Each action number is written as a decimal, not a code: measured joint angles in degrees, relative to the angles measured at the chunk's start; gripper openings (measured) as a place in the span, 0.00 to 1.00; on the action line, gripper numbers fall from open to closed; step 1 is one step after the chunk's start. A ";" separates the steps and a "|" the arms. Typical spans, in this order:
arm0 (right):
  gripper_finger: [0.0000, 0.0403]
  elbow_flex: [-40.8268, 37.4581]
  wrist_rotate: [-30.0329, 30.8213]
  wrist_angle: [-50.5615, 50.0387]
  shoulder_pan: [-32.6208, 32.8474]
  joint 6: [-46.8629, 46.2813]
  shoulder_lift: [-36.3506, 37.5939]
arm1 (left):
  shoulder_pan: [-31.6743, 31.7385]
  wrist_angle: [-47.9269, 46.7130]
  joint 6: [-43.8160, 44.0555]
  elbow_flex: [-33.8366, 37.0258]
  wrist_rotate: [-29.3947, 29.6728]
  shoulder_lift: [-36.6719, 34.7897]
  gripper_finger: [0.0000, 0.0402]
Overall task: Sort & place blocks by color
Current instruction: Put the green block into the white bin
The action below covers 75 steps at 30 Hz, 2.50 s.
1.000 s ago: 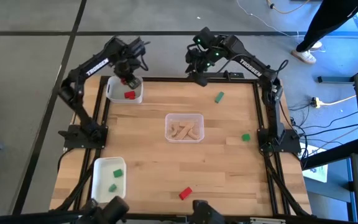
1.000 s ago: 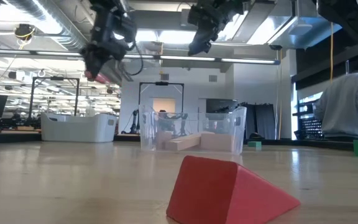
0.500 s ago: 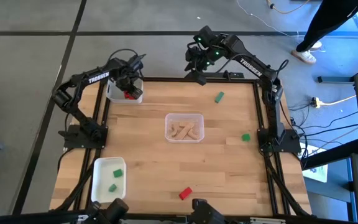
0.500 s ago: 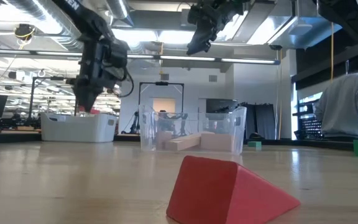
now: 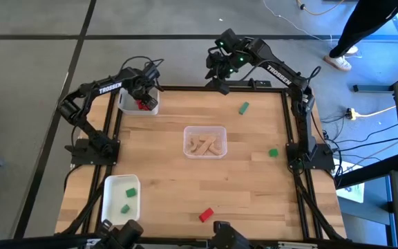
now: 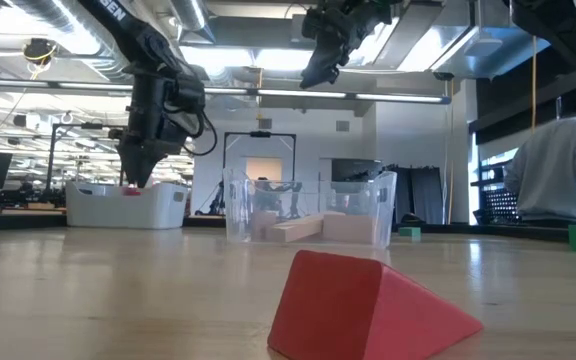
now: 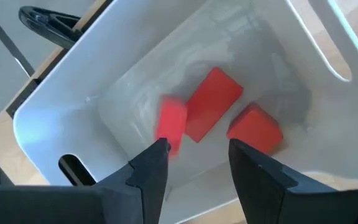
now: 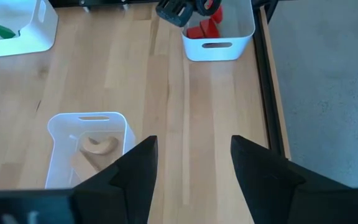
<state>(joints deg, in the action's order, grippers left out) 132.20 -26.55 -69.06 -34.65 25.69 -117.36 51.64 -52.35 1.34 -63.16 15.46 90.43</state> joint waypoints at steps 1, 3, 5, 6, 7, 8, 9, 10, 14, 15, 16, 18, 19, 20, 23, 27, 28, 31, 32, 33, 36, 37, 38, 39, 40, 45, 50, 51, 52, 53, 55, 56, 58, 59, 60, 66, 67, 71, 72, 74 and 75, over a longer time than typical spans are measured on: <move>0.51 -0.02 0.00 -0.02 0.02 0.00 0.00 | 0.00 0.02 -0.03 0.00 0.00 0.00 0.40; 0.51 -0.02 0.00 -0.02 0.01 0.00 0.00 | 0.00 0.00 -0.01 0.00 -0.01 0.00 0.40; 0.51 -0.02 0.00 -0.01 0.00 0.00 0.00 | 0.00 0.00 -0.01 0.00 -0.04 0.00 0.40; 0.51 -0.02 0.00 -0.02 0.00 0.00 0.00 | 0.00 0.00 -0.01 0.00 -0.04 0.00 0.41; 0.51 -0.02 0.00 -0.02 0.06 0.00 0.00 | 0.00 -0.01 0.04 0.00 -0.04 0.00 0.41; 0.51 -0.02 0.00 0.01 0.17 0.00 0.00 | 0.00 -0.03 0.17 0.00 -0.07 -0.02 0.41; 0.51 -0.02 0.00 0.26 0.33 0.00 0.00 | 0.00 -0.03 0.64 0.00 -0.09 -0.07 0.41; 0.51 -0.02 0.00 1.13 0.37 0.00 0.00 | 0.00 -0.03 1.22 -0.02 -0.09 -0.13 0.41; 0.51 -0.02 -0.04 2.69 0.97 -0.02 0.00 | 0.00 0.21 1.99 -0.39 -2.61 -0.83 0.41; 0.51 -0.02 -0.01 2.54 1.12 -0.09 0.00 | 0.00 0.39 1.88 -0.40 -3.55 -1.33 0.41; 0.51 -0.02 0.00 2.28 1.22 -0.69 0.00 | 0.00 0.69 1.47 -0.42 -4.43 -1.81 0.41; 0.51 -0.02 0.00 2.11 1.43 -3.89 0.00 | -0.06 0.94 1.26 -0.42 -5.87 -3.22 0.41; 0.51 -0.02 -0.01 1.55 1.46 -6.10 0.00 | -0.14 0.99 1.25 -0.42 -6.19 -4.02 0.41; 0.51 -0.02 0.05 0.39 1.46 -8.29 0.00 | -0.32 1.14 1.23 -0.44 -6.21 -4.86 0.41; 0.51 -0.02 2.56 -4.16 1.44 -10.47 0.00 | -0.42 1.22 1.12 -0.44 -6.30 -7.80 0.41; 0.51 -0.02 16.08 -10.98 1.46 -16.80 0.00 | -0.37 1.75 1.12 -0.46 -6.20 -12.02 0.41; 0.51 -0.02 19.81 -12.45 1.45 -20.33 0.00 | -0.37 2.00 1.17 -0.46 -6.21 -13.06 0.41; 0.51 -0.02 26.70 -16.45 0.57 -32.27 0.00 | -0.37 2.25 2.21 -0.48 -6.21 -15.80 0.41; 0.51 -0.02 27.93 -17.82 0.14 -37.20 0.00 | -0.37 2.33 2.72 -0.48 -6.19 -16.54 0.41; 0.51 -0.09 28.72 -19.13 -0.30 -42.16 0.00 | -0.37 2.40 2.99 -0.48 -6.20 -17.21 0.41; 0.51 -2.18 31.76 -21.19 -1.13 -52.44 0.00 | -0.37 2.38 3.18 -0.48 -6.19 -18.81 0.41; 0.51 -3.51 33.25 -20.91 -1.28 -54.49 0.00 | -0.39 2.36 3.60 -0.48 -6.20 -19.20 0.41; 0.51 -4.81 34.71 -20.91 -1.43 -56.94 -0.05 | -0.39 2.35 4.35 -0.48 -6.19 -19.54 0.41; 0.51 -6.24 35.75 -20.89 -1.66 -59.62 -0.07 | -0.39 2.34 4.77 -0.48 -6.19 -19.80 0.41; 0.51 -7.95 35.94 -20.69 -1.94 -61.96 -0.07 | -0.39 2.33 5.21 -0.48 -6.19 -19.99 0.41; 0.51 -17.33 35.79 -18.48 -3.72 -68.05 -0.22 | -0.42 2.31 5.80 -0.48 -6.18 -20.02 0.41; 0.51 -26.06 35.96 -10.26 -4.92 -75.35 -0.22 | -0.42 2.31 5.80 -0.48 -6.19 -20.02 0.41; 0.51 -27.57 35.95 -8.17 -4.94 -76.80 -0.21 | -0.42 2.31 5.80 -0.48 -6.19 -20.02 0.41; 0.51 -29.08 35.87 -6.43 -4.96 -78.48 -0.22 | -0.42 2.31 5.80 -0.48 -6.19 -20.02 0.41; 0.51 -30.42 35.29 -5.60 -4.96 -80.84 -0.22 | -0.42 2.31 5.80 -0.48 -6.19 -20.02 0.41; 0.51 -32.77 34.13 -3.93 -4.94 -85.59 -0.22 | -0.42 2.31 5.80 -0.48 -6.16 -20.00 0.41; 0.51 -33.62 34.03 -2.99 -4.94 -87.69 -0.22 | -0.42 2.31 5.80 -0.48 -6.16 -20.00 0.41; 0.51 -35.21 34.02 -3.18 -4.93 -91.73 -0.22 | -0.42 2.31 5.80 -0.48 -6.16 -20.00 0.41; 0.51 -35.91 34.03 -3.39 -4.98 -94.03 -0.22 | -0.42 2.31 5.78 -0.48 -6.16 -20.00 0.41; 0.51 -36.39 33.99 -3.30 -5.09 -96.72 -0.22 | -0.42 2.31 5.76 -0.48 -6.16 -20.00 0.41; 0.51 -38.01 32.99 -1.78 -5.20 -106.93 -0.22 | -0.42 2.31 5.60 -0.48 -6.16 -20.00 0.41; 0.51 -38.01 33.02 -1.50 -5.20 -107.72 -0.22 | -0.42 2.32 5.58 -0.48 -6.16 -20.00 0.41; 0.51 -38.01 34.73 -0.20 -5.18 -109.45 -0.22 | -0.42 2.31 4.91 -0.48 -6.15 -20.00 0.41; 0.51 -37.99 34.89 -0.15 -5.20 -109.43 -0.22 | -0.42 2.31 4.31 -0.48 -6.16 -20.00 0.41; 0.51 -38.01 34.91 -0.17 -5.20 -109.44 -0.22 | -0.42 2.31 4.16 -0.48 -6.15 -20.00 0.41; 0.51 -38.00 34.97 -0.15 -5.20 -109.44 -0.22 | -0.42 2.31 4.13 -0.48 -6.14 -20.00 0.41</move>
<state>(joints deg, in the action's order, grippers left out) 94.20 8.42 -69.21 -39.86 -83.74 -117.58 51.22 -50.04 5.47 -63.64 9.32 70.43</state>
